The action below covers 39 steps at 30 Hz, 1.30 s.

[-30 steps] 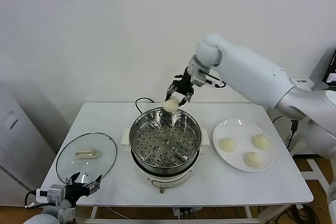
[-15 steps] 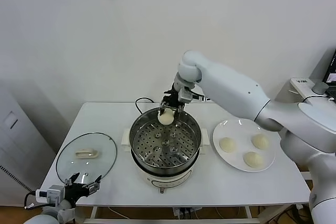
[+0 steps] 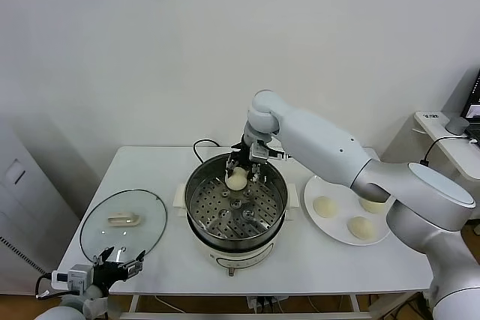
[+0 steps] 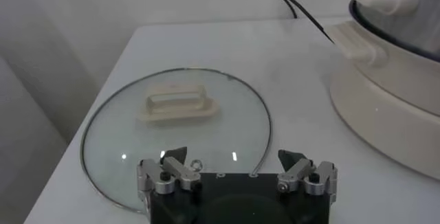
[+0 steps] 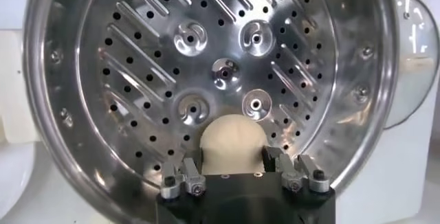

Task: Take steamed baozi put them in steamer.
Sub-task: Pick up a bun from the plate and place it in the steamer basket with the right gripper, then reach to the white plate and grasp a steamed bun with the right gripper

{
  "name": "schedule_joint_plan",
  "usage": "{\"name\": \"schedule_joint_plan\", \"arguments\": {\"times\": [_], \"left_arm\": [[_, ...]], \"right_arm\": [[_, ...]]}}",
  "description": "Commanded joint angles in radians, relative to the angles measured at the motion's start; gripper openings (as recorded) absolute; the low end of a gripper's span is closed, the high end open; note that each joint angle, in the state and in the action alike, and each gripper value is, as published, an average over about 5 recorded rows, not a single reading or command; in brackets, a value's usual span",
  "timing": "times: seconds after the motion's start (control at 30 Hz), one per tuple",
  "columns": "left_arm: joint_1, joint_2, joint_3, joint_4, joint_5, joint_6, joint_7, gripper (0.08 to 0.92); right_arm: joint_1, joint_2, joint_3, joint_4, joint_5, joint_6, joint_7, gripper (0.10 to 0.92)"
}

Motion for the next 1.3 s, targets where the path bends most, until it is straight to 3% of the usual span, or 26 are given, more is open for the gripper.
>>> {"name": "schedule_joint_plan", "arguments": {"times": [0.03,0.2,0.4,0.63,0.87,1.3], "left_arm": [[-0.001,0.002,0.001,0.002,0.000,0.000,0.000,0.823],[-0.005,0.002,0.002,0.003,0.000,0.000,0.000,0.823],[-0.005,0.001,0.001,-0.002,-0.001,0.001,-0.001,0.823],[0.008,-0.007,-0.017,-0.016,0.000,0.002,-0.003,0.823],[0.009,-0.013,-0.016,-0.021,0.000,0.002,-0.004,0.823],[0.024,-0.030,-0.033,-0.030,0.000,0.000,-0.006,0.823]], "right_arm": [[-0.007,0.002,0.004,-0.003,-0.004,0.049,0.007,0.626],[0.082,-0.029,-0.042,0.005,0.152,0.049,-0.008,0.768],[0.275,-0.132,-0.213,-0.011,0.495,-0.019,-0.073,0.821],[0.442,-0.261,-0.477,-0.056,0.813,-0.487,-0.128,0.823],[0.472,-0.350,-0.590,-0.067,0.877,-0.761,-0.128,0.823],[0.281,-0.373,-0.519,-0.183,0.820,-0.819,-0.099,0.823]]}}
